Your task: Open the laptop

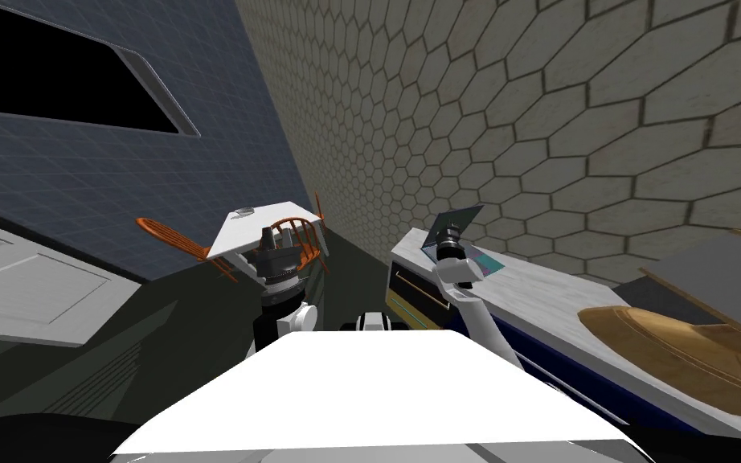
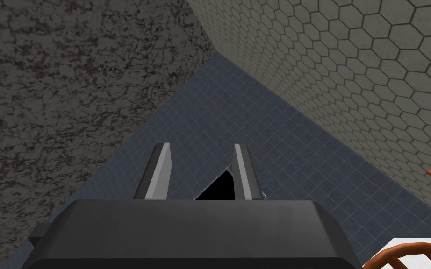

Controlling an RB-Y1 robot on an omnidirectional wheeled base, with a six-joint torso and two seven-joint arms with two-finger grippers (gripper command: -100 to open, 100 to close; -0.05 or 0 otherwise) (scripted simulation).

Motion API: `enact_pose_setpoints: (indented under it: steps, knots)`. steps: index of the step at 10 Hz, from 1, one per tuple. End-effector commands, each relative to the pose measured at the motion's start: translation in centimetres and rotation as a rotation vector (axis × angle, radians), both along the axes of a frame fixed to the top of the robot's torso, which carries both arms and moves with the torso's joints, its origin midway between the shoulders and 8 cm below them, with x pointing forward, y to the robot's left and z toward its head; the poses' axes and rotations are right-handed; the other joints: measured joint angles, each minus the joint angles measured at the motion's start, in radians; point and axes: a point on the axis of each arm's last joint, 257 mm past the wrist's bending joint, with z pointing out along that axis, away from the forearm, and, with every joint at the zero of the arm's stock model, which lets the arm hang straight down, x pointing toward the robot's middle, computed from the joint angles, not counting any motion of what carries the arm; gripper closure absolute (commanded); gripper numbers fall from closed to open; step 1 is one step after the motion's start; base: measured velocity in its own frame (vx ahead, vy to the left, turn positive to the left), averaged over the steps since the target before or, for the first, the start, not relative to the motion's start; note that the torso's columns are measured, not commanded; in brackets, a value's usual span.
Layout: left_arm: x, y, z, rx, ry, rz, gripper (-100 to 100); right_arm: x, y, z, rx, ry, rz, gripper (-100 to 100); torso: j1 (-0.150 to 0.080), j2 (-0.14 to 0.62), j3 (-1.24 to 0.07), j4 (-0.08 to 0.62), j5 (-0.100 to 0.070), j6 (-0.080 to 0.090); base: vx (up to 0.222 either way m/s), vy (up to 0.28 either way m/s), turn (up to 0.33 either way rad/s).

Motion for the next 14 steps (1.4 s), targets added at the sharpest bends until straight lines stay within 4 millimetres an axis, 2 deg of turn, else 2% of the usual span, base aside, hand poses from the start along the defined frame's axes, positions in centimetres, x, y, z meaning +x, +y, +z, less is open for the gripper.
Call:
enact_pose_setpoints:
  steps: [1,10,11,14]
  knots:
    - [0.0,0.0,0.0,0.000,0.000,0.000,0,1.3,-0.5,-1.0,-0.081,0.029,0.040,-100,0.000,0.001,0.001,0.001,0.000,-0.001,-0.035,-0.080,0.373]
    - [0.0,0.0,0.0,0.000,0.000,0.000,0,3.9,-3.2,-5.1,-0.222,0.133,0.119,-100,-0.004,-0.002,-0.001,-0.003,-0.003,-0.003,-0.037,-0.054,0.226]
    - [0.0,0.0,0.0,0.000,0.000,0.000,0,4.3,-3.6,-5.1,-0.254,0.139,0.142,-100,-0.008,-0.005,-0.001,-0.005,-0.006,0.000,-0.045,-0.035,0.302]
    - [0.0,0.0,0.0,0.000,0.000,0.000,0,4.6,-5.1,-6.6,-0.278,0.181,0.150,-100,-0.016,-0.006,-0.003,-0.006,-0.008,-0.001,-0.058,-0.053,0.186]
